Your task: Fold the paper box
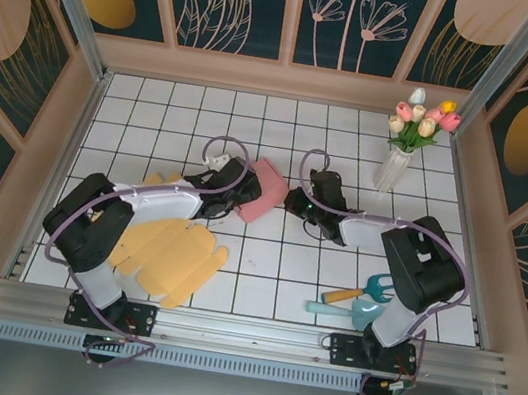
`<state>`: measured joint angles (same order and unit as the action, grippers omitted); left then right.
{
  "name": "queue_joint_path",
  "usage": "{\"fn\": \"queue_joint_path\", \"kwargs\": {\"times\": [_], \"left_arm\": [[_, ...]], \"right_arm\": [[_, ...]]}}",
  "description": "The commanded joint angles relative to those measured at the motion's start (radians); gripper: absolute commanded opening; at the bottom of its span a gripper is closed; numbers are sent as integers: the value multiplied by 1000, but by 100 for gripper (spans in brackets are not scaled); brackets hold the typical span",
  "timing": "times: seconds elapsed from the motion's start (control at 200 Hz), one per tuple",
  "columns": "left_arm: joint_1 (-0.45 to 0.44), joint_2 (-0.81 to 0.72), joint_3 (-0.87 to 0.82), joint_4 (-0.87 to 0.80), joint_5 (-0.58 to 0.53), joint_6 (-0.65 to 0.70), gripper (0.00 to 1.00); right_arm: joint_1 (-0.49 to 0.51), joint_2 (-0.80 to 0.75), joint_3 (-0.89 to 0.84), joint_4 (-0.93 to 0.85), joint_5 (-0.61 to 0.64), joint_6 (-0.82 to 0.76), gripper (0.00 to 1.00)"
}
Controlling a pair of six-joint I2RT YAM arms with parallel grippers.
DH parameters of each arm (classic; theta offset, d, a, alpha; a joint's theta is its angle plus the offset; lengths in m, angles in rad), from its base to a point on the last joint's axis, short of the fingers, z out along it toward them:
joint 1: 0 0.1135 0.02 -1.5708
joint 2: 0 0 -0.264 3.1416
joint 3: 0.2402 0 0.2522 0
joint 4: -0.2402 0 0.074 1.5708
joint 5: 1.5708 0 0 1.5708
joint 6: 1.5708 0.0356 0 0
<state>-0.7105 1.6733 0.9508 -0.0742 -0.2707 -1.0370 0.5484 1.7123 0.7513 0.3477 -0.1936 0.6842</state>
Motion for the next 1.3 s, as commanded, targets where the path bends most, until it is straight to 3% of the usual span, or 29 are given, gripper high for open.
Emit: {"fn": "queue_joint_path", "kwargs": {"times": [0.0,0.155,0.275,0.405,0.611,0.866,1.296], "left_arm": [[8,-67,0,72,13,211,87],[64,-55,80,121,85,499,88],[149,49,187,90,235,568,84],[212,185,298,59,289,602,82],[259,377,396,83,436,602,69],[251,448,308,329,733,454,57],[80,439,231,480,831,326,56]], "right_arm": [[-44,37,16,-3,-85,5,0],[-94,82,42,-10,-147,5,0],[-118,111,52,0,-195,4,0],[-122,136,69,-1,-221,2,0],[-121,176,123,-50,-233,-10,0],[-119,237,173,-85,-233,-35,0],[-79,299,251,-125,-238,-43,0]]}}
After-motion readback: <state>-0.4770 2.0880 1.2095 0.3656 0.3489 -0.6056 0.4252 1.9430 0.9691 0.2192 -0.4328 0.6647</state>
